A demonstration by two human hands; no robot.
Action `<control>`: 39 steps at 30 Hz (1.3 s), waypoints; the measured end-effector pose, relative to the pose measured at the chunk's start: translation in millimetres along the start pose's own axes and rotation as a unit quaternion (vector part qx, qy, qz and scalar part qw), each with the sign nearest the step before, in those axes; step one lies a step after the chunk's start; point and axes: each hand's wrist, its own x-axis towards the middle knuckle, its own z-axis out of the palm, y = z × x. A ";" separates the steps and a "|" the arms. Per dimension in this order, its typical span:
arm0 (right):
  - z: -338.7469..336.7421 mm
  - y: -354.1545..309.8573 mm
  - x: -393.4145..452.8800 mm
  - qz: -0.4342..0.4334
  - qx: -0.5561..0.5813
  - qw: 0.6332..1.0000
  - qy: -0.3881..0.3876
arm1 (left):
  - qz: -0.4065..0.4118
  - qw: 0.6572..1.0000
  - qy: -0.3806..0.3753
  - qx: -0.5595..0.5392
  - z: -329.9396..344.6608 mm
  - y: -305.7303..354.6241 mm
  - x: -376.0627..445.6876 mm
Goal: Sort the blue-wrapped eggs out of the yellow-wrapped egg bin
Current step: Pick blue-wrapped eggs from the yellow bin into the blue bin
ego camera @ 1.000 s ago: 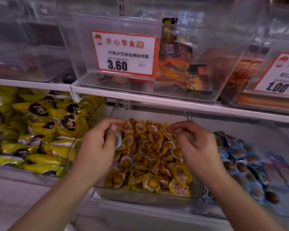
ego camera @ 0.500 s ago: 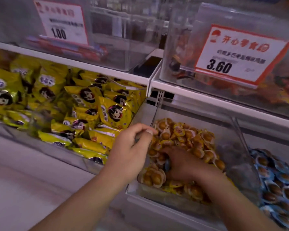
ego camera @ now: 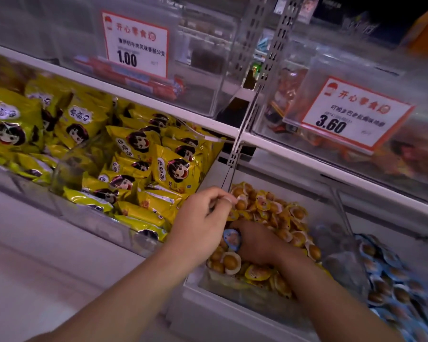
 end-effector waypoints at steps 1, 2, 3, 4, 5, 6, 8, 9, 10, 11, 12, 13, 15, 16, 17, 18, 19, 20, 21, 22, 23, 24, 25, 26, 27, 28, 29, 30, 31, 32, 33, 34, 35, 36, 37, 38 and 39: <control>-1.4 0.8 0.8 0.011 0.014 1.000 0.010 | 0.000 1.000 0.002 0.007 -0.6 0.2 0.1; -2.0 0.3 1.4 0.021 0.029 0.999 0.021 | -0.002 1.000 0.004 0.011 -1.4 0.6 0.5; -1.2 -0.2 2.9 0.027 0.045 0.998 0.038 | -0.004 1.000 0.006 0.009 -2.3 1.2 0.9; -0.3 -1.2 3.6 0.030 0.067 0.995 0.062 | -0.006 1.000 0.008 0.007 -2.9 1.6 1.5; 0.2 -1.3 4.9 0.033 0.106 0.990 0.088 | -0.005 1.000 0.009 0.004 -2.9 2.4 2.2; -1.6 -2.3 5.7 0.044 0.167 0.978 0.114 | -0.005 1.000 0.010 0.000 -2.4 3.2 2.9; -10.5 -4.1 4.3 0.085 0.320 0.930 0.158 | -0.006 1.000 0.008 -0.017 0.0 5.2 3.8; -15.5 -4.0 2.4 0.104 0.398 0.896 0.166 | -0.007 1.000 0.006 -0.025 1.2 5.6 3.8; -20.9 -4.5 -1.5 0.115 0.472 0.860 0.159 | -0.007 1.000 0.003 -0.029 2.6 6.1 3.3; -25.3 -3.5 -6.3 0.119 0.533 0.825 0.145 | -0.006 1.000 0.000 -0.029 3.9 6.6 2.6; -28.5 -0.4 -11.0 0.122 0.572 0.800 0.132 | -0.007 1.000 -0.001 -0.028 5.0 7.1 2.4; -30.7 4.4 -15.1 0.128 0.589 0.788 0.127 | -0.010 1.000 0.001 -0.030 5.5 7.3 2.9; -33.5 14.6 -21.4 0.148 0.539 0.812 0.168 | -0.022 0.999 0.012 -0.047 5.5 6.2 6.3; -33.4 20.2 -23.6 0.152 0.477 0.843 0.199 | -0.028 0.998 0.018 -0.059 5.3 4.9 8.6; -33.1 24.7 -26.3 0.146 0.405 0.876 0.217 | -0.034 0.997 0.021 -0.069 4.8 3.8 10.6; -33.5 27.1 -28.8 0.135 0.335 0.908 0.215 | -0.038 0.996 0.022 -0.075 4.0 2.9 12.0; -34.5 27.1 -32.2 0.120 0.261 0.937 0.197 | -0.040 0.996 0.022 -0.078 3.2 2.0 12.5; -35.1 26.3 -35.5 0.104 0.178 0.961 0.184 | -0.041 0.996 0.020 -0.078 2.7 1.4 12.3; -35.6 24.4 -38.0 0.088 0.088 0.974 0.187 | -0.041 0.996 0.018 -0.076 2.1 1.2 11.8; -35.4 21.2 -38.3 0.068 0.016 0.976 0.206 | -0.041 0.996 0.018 -0.075 1.8 1.0 11.6; -34.5 15.3 -37.3 0.046 -0.019 0.972 0.232 | -0.042 0.996 0.017 -0.078 1.8 0.8 11.4; -32.9 6.5 -36.4 0.029 -0.019 0.970 0.242 | -0.043 0.995 0.018 -0.082 2.3 0.5 11.8; -30.7 -2.7 -34.4 0.027 0.007 0.975 0.222 | -0.045 0.995 0.021 -0.083 2.8 0.2 12.7; -27.3 -11.7 -31.3 0.045 0.039 0.984 0.170 | -0.046 0.995 0.024 -0.080 3.4 -0.1 13.6; -21.6 -18.2 -26.1 0.073 0.055 0.990 0.105 | -0.046 0.996 0.026 -0.076 4.1 -0.2 14.2; -15.7 -23.7 -21.3 0.095 0.044 0.993 0.050 | -0.045 0.996 0.028 -0.073 4.5 -0.4 14.6; -9.4 -27.3 -17.5 0.109 0.018 0.994 0.023 | -0.043 0.996 0.028 -0.070 4.6 -0.2 14.7; -3.6 -29.5 -14.3 0.118 -0.008 0.993 0.023 | -0.041 0.996 0.028 -0.068 4.5 0.0 14.8; 1.9 -30.2 -11.0 0.118 -0.032 0.992 0.041 | -0.041 0.996 0.027 -0.068 4.0 0.4 14.7; 5.4 -31.7 -8.5 0.114 -0.051 0.990 0.061 | -0.042 0.996 0.026 -0.070 3.5 0.8 14.7; 7.2 -32.5 -7.0 0.106 -0.052 0.991 0.069 | -0.044 0.996 0.025 -0.072 2.8 1.3 14.2; 6.1 -32.8 -7.9 0.098 -0.029 0.992 0.071 | -0.046 0.996 0.025 -0.073 2.3 1.9 13.8; 3.7 -30.3 -9.2 0.090 0.025 0.993 0.071 | -0.048 0.996 0.024 -0.075 1.8 2.5 13.4; -0.8 -26.8 -11.3 0.093 0.105 0.987 0.076 | -0.048 0.996 0.023 -0.076 1.2 2.9 13.2; -6.6 -22.8 -14.4 0.110 0.205 0.968 0.090 | -0.048 0.996 0.023 -0.074 0.3 3.5 12.9; -13.1 -18.9 -17.9 0.134 0.303 0.937 0.111 | -0.047 0.996 0.024 -0.071 -0.6 3.9 12.5; -19.3 -13.8 -19.9 0.161 0.367 0.904 0.148 | -0.045 0.996 0.025 -0.068 -1.6 4.4 12.1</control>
